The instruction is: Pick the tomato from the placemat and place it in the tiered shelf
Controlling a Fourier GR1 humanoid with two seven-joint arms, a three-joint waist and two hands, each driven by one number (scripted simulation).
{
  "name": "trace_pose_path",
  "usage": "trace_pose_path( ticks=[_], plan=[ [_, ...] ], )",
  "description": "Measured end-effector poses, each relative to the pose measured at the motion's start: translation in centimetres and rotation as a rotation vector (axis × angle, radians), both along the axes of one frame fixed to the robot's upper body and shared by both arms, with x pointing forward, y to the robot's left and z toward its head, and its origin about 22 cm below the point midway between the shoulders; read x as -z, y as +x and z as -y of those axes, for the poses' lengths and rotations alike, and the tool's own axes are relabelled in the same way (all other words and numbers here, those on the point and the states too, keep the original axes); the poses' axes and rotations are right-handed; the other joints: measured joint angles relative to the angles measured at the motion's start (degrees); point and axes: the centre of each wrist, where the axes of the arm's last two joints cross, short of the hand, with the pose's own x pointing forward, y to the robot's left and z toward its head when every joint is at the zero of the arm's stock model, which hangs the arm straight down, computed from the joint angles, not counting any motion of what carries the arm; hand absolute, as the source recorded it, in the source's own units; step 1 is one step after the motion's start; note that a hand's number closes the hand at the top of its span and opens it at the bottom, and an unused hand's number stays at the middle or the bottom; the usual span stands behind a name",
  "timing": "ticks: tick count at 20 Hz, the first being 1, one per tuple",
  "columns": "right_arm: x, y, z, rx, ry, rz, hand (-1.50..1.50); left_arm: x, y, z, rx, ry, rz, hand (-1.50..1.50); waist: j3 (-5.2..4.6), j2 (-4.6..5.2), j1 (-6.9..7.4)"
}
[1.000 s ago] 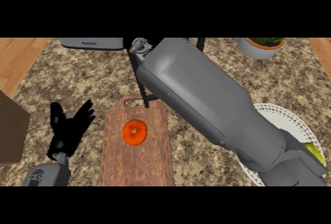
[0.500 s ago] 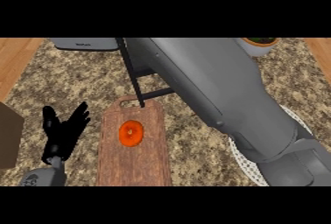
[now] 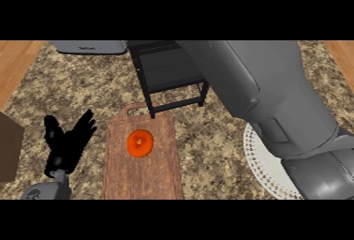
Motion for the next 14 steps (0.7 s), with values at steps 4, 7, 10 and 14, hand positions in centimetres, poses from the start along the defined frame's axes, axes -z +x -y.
trace_pose_path(
  ticks=[4,7,10,14],
  plan=[
    [0.9,1.2,1.1,0.017,-0.012,-0.035,1.5,0.1,0.0,-0.3,-0.003,0.001,0.002,0.0,0.0,0.12,-0.06],
    [1.3,2.0,2.0,0.036,-0.016,-0.046,1.5,-0.2,-0.1,-0.2,0.0,-0.001,-0.001,0.0,0.0,0.18,0.12],
    [2.3,2.5,2.6,0.042,-0.018,-0.054,1.5,0.4,-0.1,0.0,-0.003,-0.006,-0.003,0.0,0.01,0.17,-0.13],
    [3.3,3.4,3.5,0.064,-0.033,-0.062,1.5,0.1,0.1,0.1,0.006,-0.004,0.002,0.0,0.01,0.32,0.26]
  ],
)
